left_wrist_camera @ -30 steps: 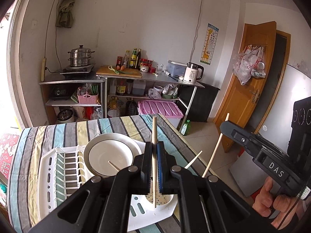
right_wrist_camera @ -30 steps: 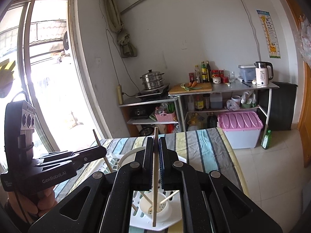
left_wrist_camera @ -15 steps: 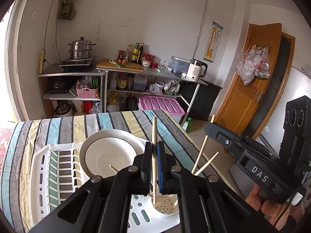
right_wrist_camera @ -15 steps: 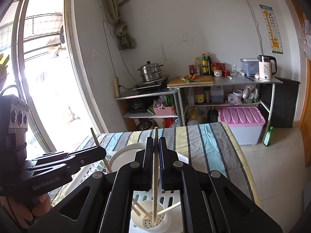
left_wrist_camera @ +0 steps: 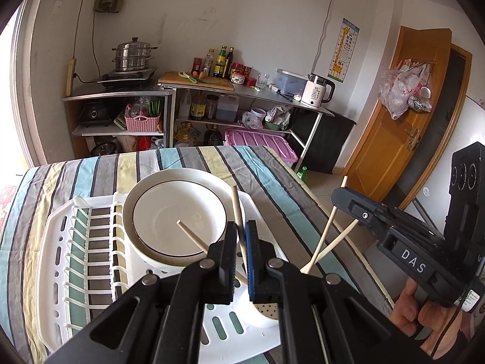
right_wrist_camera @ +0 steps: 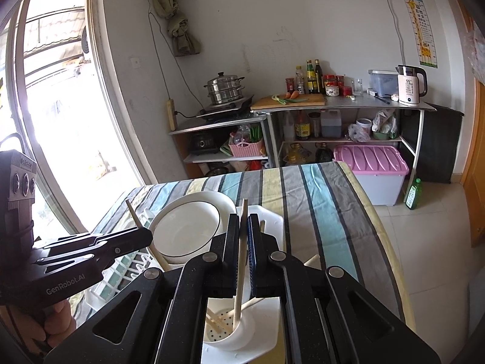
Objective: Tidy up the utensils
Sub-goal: 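Carry the left tool's chopstick over the white cup while the right tool brings its chopstick there, then open the left tool to drop its chopstick into the cup while the right tool releases its chopstick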
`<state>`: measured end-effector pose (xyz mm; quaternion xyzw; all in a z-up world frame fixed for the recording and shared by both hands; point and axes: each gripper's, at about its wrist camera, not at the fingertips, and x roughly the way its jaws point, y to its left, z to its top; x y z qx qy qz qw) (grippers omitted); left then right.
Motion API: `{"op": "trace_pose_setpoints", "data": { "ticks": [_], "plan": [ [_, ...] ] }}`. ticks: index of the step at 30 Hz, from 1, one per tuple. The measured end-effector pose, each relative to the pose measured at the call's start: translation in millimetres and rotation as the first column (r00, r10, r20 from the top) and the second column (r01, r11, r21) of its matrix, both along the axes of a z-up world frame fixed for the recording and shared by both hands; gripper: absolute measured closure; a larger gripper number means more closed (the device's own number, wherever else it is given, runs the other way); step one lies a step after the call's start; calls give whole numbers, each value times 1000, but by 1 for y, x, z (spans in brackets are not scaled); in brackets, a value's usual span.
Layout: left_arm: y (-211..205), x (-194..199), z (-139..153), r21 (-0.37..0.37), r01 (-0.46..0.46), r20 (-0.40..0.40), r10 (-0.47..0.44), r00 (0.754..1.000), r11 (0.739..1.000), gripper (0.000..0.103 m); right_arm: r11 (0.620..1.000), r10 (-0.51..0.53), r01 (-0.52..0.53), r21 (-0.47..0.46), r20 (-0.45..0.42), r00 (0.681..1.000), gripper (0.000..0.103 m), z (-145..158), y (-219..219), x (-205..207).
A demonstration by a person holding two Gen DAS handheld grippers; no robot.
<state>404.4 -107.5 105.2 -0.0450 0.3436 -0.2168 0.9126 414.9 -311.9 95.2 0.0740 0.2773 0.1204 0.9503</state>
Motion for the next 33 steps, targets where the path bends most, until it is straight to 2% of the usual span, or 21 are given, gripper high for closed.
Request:
{"op": "trace_pose_setpoints", "data": {
  "ticks": [7, 9, 11, 13, 17, 33],
  "plan": [
    [2, -8, 2, 14, -18, 19, 17, 1000, 1000, 96, 1000, -20, 20, -13, -12, 1000, 97, 3, -5, -7],
    [4, -12, 3, 22, -26, 24, 25, 999, 999, 96, 1000, -23, 23, -19, -12, 1000, 88, 3, -6, -11],
    [8, -17, 3, 22, -32, 24, 31, 999, 999, 94, 1000, -20, 20, -18, -10, 1000, 84, 4, -7, -17],
    [12, -23, 3, 23, -44, 24, 43, 999, 999, 87, 999, -24, 24, -23, -7, 1000, 84, 5, -9, -25],
    [23, -41, 2, 22, -61, 29, 61, 998, 998, 84, 999, -21, 21, -29, 9, 1000, 83, 8, -10, -47],
    [58, -169, -14, 20, -100, 93, 97, 991, 995, 70, 997, 17, -11, -73, 77, 997, 81, 5, 3, -174]
  ]
}}
